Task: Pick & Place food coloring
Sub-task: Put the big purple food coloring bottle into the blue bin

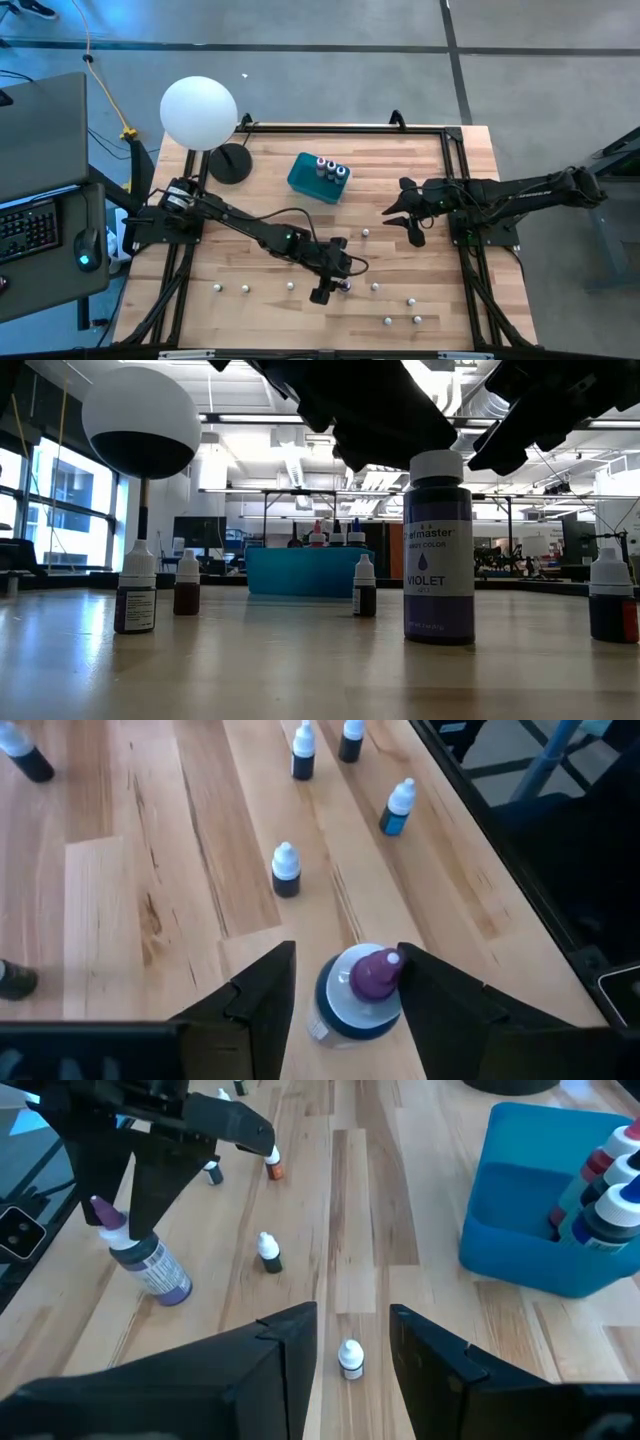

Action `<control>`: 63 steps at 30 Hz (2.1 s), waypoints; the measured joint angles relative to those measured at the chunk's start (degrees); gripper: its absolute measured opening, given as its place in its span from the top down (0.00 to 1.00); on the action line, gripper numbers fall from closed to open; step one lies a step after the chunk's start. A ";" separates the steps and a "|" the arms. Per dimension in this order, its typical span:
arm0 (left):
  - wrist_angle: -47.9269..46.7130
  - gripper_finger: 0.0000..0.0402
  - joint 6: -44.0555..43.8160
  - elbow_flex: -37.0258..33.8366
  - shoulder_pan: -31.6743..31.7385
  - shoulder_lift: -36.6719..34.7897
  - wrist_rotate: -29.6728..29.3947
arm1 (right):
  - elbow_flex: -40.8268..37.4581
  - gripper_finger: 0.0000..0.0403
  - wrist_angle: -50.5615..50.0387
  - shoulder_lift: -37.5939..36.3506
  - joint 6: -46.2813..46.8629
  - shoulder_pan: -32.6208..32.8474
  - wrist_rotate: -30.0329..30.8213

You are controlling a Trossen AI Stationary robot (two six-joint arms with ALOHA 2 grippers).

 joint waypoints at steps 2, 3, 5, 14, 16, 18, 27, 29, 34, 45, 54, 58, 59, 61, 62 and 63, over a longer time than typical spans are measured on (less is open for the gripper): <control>0.02 0.58 1.07 0.00 0.00 0.00 -0.70 | 0.00 0.71 0.00 0.02 0.00 0.00 0.00; 0.04 0.59 1.38 0.00 -0.02 0.00 -1.39 | 0.00 0.71 0.00 0.02 0.00 0.00 0.00; 0.05 0.63 1.90 0.00 -0.02 0.00 -1.69 | 0.00 0.71 -0.02 0.02 0.00 0.00 0.00; 0.18 0.89 2.53 0.02 0.00 -0.02 -1.20 | 0.00 0.71 -0.02 0.02 0.04 0.00 0.00; 0.26 0.94 2.51 0.04 -0.02 -0.02 -2.28 | 0.00 0.71 -0.03 0.02 0.02 0.00 0.00; 0.30 0.96 2.52 0.04 0.00 -0.04 -4.35 | 0.00 0.71 -0.04 0.02 0.07 0.00 0.00; -4.08 0.88 2.42 -0.08 1.36 -10.60 -22.38 | 0.00 0.71 -0.30 0.04 0.17 0.00 0.00; -6.09 0.88 2.04 0.02 2.42 -13.42 -28.40 | 0.00 0.71 -0.42 0.04 0.17 0.00 -0.02; -18.39 0.89 -6.11 0.15 8.17 -21.18 -35.75 | 0.00 0.71 -0.51 0.04 0.17 0.00 -0.02; -23.00 0.89 -11.16 -5.31 26.67 -22.07 -31.04 | 0.00 0.71 -0.46 0.04 0.04 0.00 0.00; -3.50 0.89 -12.63 -18.17 35.59 -20.17 -22.67 | -0.02 0.71 -0.48 0.06 0.02 0.00 0.02; 2.01 0.89 -12.59 -21.16 37.24 -20.27 -22.46 | -0.02 0.71 -0.24 0.06 0.02 0.00 0.01; 1.84 0.89 -12.57 -21.62 37.53 -20.28 -22.46 | -0.02 0.71 -0.21 0.06 0.02 0.00 0.02; 1.78 0.89 -12.15 -22.29 38.08 -20.26 -22.42 | -0.02 0.71 -0.20 0.06 0.00 0.00 0.02; 2.52 0.89 -11.61 -22.61 38.34 -20.26 -22.46 | -0.02 0.71 -0.14 0.06 0.00 0.00 0.02; 3.36 0.89 -11.29 -22.79 38.39 -20.22 -22.44 | -0.02 0.71 -0.08 0.06 0.00 0.00 0.02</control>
